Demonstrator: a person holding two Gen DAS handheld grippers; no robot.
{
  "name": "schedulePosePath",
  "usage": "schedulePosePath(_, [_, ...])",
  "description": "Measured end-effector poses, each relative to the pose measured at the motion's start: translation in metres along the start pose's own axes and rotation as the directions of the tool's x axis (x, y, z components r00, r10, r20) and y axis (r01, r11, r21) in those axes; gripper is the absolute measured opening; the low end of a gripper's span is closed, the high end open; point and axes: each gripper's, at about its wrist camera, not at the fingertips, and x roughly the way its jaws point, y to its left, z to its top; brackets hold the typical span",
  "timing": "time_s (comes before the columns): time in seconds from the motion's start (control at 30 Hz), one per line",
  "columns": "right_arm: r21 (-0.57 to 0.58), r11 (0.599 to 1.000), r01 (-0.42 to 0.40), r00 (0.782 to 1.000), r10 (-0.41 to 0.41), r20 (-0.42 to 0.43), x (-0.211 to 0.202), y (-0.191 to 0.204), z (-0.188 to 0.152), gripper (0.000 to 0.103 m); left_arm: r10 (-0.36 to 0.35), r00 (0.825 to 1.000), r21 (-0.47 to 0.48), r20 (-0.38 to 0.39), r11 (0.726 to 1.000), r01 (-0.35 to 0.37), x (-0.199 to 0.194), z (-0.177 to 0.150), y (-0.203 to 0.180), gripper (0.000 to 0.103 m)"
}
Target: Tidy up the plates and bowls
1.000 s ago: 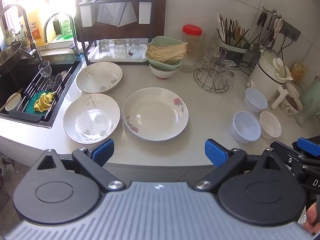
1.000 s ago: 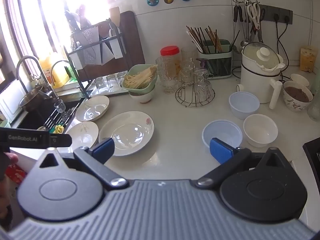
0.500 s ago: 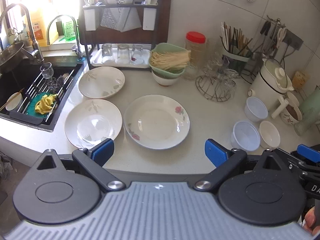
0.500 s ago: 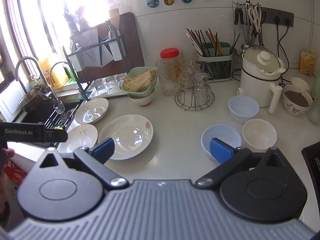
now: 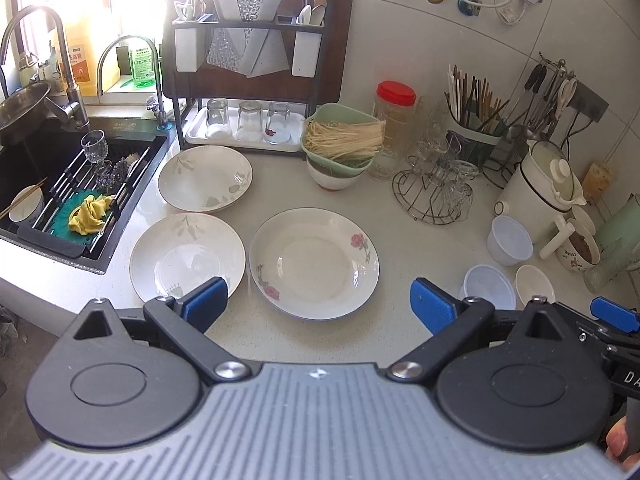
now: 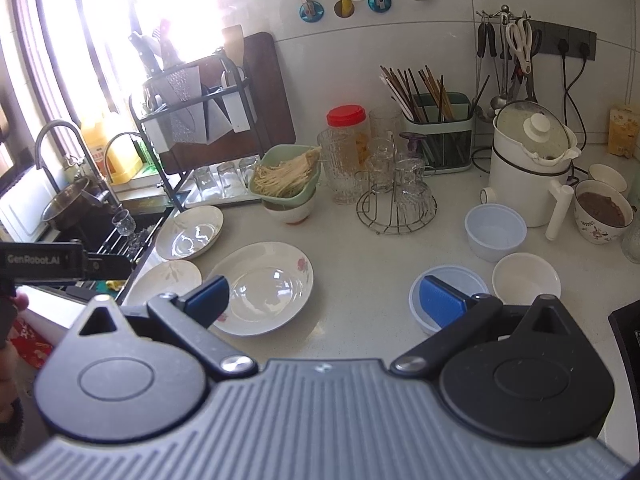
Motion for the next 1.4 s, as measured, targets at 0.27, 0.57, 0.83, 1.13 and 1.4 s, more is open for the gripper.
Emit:
schedulePosePath(0.27, [0.003,1.000,-0.014,1.000,0.014,-0.002,0.004,0.002,0.003,0.103,-0.005,1.000,-0.003,0.005,1.000,0.005,-0.002,-0.003,0.002,0.100])
schedulePosePath(0.57, [0.009,1.000,0.003,1.000,-0.003,-0.011,0.007,0.002,0.003,0.103,-0.001,1.000,-0.003,0.019,1.000,0.001,-0.004,-0.001,0.001,0.100])
schedulePosePath(0.83, [0.004,1.000,0.017,1.000,-0.017,-0.008,0.006,0.003,0.001,0.103,0.008,1.000,-0.026,-0.003,1.000,-0.008,0.004,-0.002,0.004,0.100])
schedulePosePath(1.13, [0.045,0.998,0.039,0.999,-0.039,-0.005,0.002,-0.005,-0.003,0.103,0.028,1.000,-0.001,0.008,1.000,-0.028,0.007,-0.007,-0.001,0.100])
schedulePosePath(1.4, [0.055,0.998,0.029,1.000,-0.030,0.002,-0.005,-0.006,-0.005,0.103,0.025,1.000,0.028,-0.006,0.999,-0.025,0.012,-0.024,-0.009,0.100])
